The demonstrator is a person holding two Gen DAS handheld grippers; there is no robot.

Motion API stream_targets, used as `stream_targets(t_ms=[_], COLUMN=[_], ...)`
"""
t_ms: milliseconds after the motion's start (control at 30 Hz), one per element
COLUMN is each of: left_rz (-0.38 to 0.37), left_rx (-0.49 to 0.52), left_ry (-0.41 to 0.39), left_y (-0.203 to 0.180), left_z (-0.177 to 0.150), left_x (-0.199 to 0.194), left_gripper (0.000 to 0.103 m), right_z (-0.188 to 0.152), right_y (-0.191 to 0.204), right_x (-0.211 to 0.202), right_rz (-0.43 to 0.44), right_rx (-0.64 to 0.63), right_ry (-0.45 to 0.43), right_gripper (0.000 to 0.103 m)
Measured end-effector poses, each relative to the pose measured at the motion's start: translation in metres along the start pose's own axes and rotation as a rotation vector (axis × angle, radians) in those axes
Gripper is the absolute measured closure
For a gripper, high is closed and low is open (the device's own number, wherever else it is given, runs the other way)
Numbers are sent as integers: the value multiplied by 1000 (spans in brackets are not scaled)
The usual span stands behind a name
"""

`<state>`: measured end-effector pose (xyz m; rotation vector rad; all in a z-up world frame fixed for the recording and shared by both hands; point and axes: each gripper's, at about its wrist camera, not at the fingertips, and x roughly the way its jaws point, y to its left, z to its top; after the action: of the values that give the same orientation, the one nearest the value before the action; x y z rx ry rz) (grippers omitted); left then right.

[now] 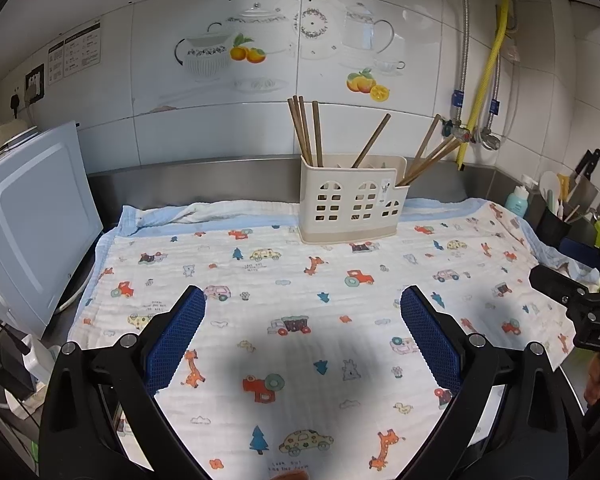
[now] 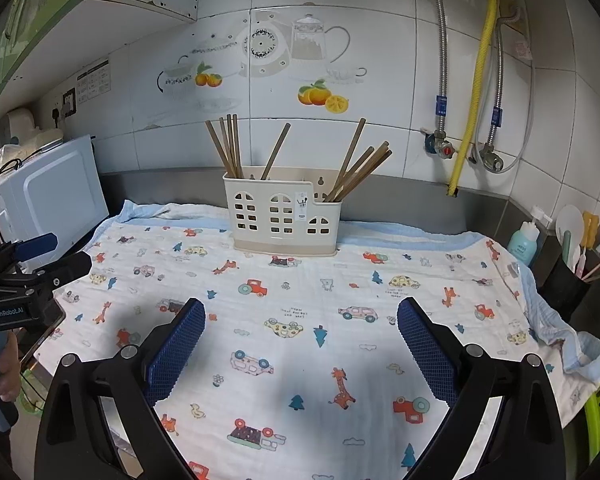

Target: Organize utensils

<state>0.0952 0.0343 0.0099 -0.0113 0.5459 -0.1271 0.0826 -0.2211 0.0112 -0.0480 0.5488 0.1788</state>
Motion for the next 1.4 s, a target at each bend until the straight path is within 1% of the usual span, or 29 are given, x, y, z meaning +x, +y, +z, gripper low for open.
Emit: stream_targets(t_ms=[567,1400], left_rz=[11,9], left_rx=[12,18], left_ry=[15,36], left_y=[-1,-3], left_z=[-8,-15], left_x=[0,6], left_gripper=[6,6], right_z=[-5,-10], right_y=[0,1], right_x=[2,7], right_rz=[9,10], right_rx=[4,4], right_ry=[12,23], right_gripper=[9,9])
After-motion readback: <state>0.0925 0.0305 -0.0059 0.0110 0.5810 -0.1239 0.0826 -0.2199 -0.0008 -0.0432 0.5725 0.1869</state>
